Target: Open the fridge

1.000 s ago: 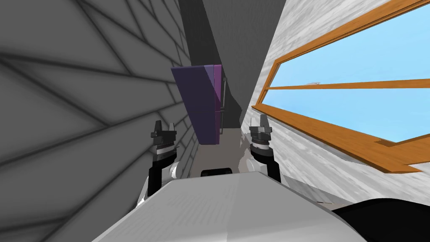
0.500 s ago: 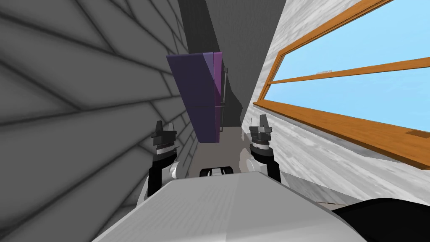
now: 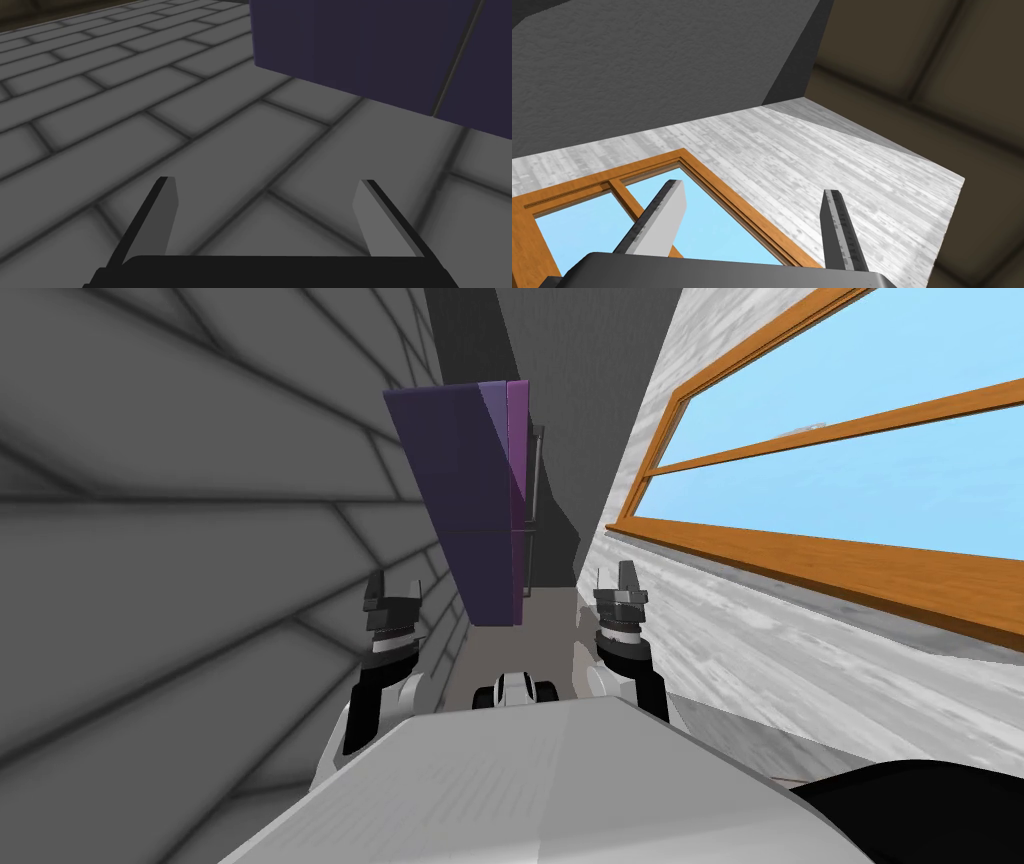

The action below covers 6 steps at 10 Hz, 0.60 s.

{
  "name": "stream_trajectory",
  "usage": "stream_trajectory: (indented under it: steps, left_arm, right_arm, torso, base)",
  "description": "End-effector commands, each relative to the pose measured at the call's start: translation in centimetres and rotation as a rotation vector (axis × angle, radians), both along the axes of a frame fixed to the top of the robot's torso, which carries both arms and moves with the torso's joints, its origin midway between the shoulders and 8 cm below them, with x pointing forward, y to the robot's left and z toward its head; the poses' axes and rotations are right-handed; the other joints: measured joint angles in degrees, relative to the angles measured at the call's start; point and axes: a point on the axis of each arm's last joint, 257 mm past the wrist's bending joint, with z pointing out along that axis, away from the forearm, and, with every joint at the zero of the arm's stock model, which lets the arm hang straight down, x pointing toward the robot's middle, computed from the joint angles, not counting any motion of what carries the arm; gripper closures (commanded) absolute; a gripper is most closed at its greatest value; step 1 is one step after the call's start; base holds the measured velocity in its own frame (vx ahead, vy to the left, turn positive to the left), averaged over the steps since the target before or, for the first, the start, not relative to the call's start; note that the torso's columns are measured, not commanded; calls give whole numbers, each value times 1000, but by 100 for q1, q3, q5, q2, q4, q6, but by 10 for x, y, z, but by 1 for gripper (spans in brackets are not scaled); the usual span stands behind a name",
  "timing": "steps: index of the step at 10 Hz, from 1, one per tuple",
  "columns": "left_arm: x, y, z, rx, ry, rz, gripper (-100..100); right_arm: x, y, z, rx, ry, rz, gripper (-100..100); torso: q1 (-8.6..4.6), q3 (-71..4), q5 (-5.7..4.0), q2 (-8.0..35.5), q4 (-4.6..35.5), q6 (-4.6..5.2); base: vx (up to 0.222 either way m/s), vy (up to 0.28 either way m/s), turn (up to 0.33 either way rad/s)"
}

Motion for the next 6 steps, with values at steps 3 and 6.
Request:
stream_trajectory:
  steps: [3,6]
  left_arm:
    - [18,-10,6,113,56,-21,-100]
    - [26,-9,5,128,89,-17,-100]
  right_arm:
    - [0,0,0,0,0,0,0]
    - [0,0,0,0,0,0,0]
  torso:
    - [-8,-8,-2,1,6,0]
    - [18,3,6,19,11,-1]
  base:
    - [94,-90,48]
    - [78,-61,26]
